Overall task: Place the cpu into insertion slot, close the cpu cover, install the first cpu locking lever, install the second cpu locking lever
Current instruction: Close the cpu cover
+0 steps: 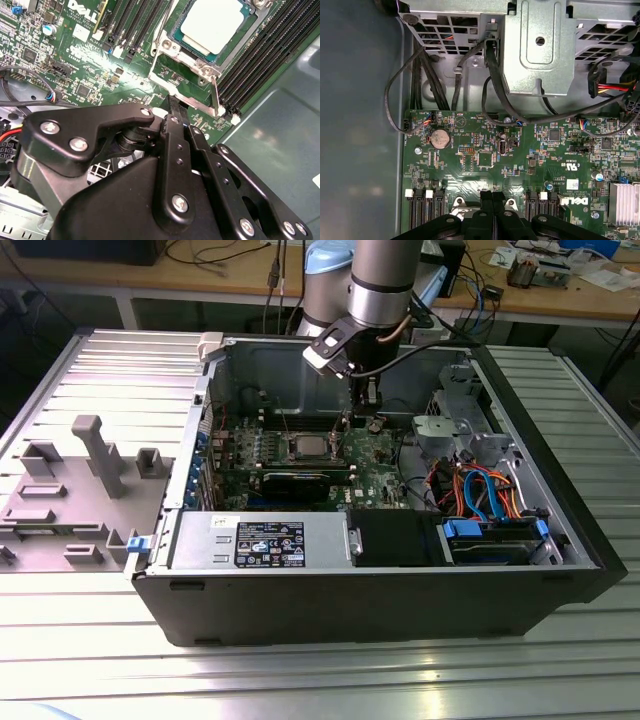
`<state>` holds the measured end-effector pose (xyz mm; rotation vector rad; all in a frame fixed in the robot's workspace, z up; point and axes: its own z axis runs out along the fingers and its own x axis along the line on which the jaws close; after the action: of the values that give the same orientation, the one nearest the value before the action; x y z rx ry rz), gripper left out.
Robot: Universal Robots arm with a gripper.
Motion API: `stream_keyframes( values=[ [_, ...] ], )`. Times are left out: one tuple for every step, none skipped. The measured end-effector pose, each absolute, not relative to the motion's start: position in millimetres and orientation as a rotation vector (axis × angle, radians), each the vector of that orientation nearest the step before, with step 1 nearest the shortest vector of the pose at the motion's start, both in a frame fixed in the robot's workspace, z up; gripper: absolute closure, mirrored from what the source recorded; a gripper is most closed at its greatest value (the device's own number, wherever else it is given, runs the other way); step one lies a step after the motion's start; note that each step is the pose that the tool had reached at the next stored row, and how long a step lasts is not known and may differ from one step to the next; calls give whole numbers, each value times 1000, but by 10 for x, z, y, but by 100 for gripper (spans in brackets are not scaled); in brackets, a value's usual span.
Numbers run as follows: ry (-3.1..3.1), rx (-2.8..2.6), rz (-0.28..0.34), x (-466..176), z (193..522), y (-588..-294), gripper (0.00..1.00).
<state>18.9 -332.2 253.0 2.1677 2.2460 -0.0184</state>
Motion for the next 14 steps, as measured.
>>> stream_keyframes(
  values=[
    [2246,2168,-18,185,2530,-3322,89],
    [2246,2168,-18,173,2530,-3322,89],
    [2246,2168,-18,161,2530,-3322,89],
    [2246,2168,-18,150,2530,-3322,89],
    [2246,2168,-18,141,2530,-3322,89],
    [2246,2168,-18,133,2530,-3322,89],
    [2246,2168,-18,127,2529,-3322,89],
    [2246,2168,-18,123,2530,-3322,89],
    [2247,2167,-18,123,2530,-3322,89],
    [2247,2167,-18,121,2529,-3322,89],
    [2247,2167,-18,113,2529,-3322,89],
    [2249,2165,-18,108,2529,-3324,89],
    [2249,2165,-18,108,2529,-3324,89],
    [2249,2165,-18,106,2529,-3324,89]
  ],
)
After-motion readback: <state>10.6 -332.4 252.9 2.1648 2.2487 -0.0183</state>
